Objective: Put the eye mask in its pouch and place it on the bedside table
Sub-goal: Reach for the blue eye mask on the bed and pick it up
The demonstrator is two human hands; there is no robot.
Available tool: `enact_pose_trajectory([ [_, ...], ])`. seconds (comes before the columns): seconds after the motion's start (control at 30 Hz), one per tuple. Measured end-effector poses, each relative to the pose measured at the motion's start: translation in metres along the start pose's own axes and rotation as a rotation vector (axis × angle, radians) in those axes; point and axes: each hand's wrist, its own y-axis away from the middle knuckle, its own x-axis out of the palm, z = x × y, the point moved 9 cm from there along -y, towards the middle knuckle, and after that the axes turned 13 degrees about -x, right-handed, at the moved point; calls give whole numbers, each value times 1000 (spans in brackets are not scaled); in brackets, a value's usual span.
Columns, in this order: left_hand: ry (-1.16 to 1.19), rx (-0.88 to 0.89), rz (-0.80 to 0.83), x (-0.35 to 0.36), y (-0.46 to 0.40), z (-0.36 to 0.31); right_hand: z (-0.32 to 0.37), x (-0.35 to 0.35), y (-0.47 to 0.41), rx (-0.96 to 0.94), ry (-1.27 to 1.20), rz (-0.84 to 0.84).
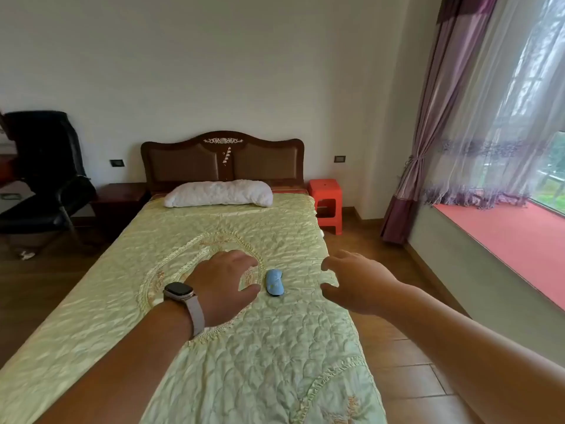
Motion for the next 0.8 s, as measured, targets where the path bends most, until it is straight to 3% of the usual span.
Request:
enact_pose_trajectory([
  [0.33,31,31,-11,14,-5,-87,-67,-20,67,70,-7,-45],
  [0.63,107,184,28,56,-25,-277,-177,-49,172,185,-70,-71],
  [0.8,143,193,16,73,-30,-342,-241,-57,230,244,-77,-61],
])
